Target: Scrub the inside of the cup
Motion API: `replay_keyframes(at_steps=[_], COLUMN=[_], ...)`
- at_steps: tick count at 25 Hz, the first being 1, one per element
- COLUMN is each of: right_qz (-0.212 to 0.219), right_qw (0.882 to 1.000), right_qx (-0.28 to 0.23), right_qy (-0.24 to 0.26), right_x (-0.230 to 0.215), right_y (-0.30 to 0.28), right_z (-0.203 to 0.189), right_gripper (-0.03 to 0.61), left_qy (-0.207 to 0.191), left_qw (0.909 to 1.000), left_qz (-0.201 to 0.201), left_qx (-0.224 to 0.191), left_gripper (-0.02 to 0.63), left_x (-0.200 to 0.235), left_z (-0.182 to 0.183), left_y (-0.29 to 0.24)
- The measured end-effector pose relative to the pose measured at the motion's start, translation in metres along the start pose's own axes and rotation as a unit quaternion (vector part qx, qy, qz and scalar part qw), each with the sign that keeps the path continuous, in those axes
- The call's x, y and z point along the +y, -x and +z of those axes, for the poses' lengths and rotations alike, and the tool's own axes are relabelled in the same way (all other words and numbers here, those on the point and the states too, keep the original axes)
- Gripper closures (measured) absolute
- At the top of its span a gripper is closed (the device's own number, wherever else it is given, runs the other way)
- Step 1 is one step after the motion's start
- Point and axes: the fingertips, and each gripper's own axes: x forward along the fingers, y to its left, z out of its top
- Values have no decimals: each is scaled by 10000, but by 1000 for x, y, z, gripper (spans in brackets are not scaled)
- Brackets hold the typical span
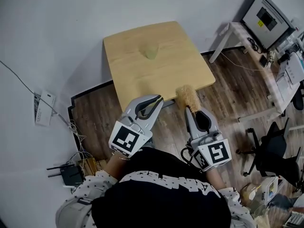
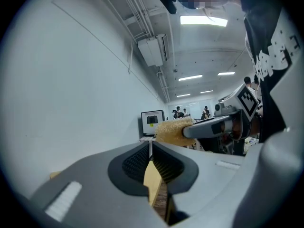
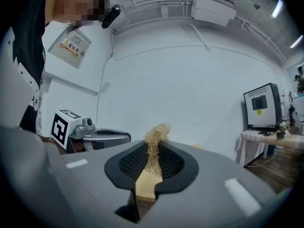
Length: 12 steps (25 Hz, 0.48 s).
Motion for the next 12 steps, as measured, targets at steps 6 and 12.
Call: replay_keyframes(at_steps=[6,12], right_qz=[37,32], right_qw=[9999,9999], right_qx=[50,61], right_qy=[81,147], right_x=[-4,-6], right_y=[-41,-75], right_z=[3,4], right_gripper=[512,512], left_qy=[-26,-38], left_qw=[10000,10000], left_qz=[24,52], left_qx=[13,30], left_gripper=[621,620], left_x=[39,72], left_z=[-5,-12], left_y=[-11,-14])
